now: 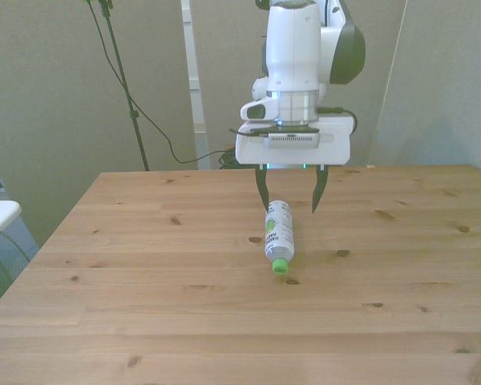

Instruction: Stand the water bottle

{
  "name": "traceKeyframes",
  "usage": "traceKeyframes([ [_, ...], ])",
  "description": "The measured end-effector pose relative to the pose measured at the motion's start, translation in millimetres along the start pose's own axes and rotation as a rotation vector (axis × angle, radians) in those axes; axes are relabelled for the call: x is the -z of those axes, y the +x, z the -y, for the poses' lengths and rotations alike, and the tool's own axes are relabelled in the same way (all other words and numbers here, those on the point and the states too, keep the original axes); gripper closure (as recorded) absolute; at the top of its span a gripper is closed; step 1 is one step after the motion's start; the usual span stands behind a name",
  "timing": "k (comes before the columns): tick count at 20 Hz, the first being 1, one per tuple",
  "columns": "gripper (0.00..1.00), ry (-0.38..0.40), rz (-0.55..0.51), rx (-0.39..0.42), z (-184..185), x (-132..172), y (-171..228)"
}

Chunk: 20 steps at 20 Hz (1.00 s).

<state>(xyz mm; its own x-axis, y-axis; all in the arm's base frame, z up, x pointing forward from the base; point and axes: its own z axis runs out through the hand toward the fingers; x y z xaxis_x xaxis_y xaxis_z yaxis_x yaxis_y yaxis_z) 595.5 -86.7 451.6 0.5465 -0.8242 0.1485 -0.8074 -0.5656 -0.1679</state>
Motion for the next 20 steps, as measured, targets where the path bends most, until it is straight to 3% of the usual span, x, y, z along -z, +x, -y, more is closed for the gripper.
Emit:
traceKeyframes([
  [7,0.00,-0.027,-0.003,-0.043,21,-48,25],
  [16,0.00,-0.072,0.007,-0.075,16,-91,40],
  [17,1.00,-0.075,0.009,-0.075,16,-94,40],
  [20,1.00,-0.082,0.013,-0.082,16,-100,39],
])
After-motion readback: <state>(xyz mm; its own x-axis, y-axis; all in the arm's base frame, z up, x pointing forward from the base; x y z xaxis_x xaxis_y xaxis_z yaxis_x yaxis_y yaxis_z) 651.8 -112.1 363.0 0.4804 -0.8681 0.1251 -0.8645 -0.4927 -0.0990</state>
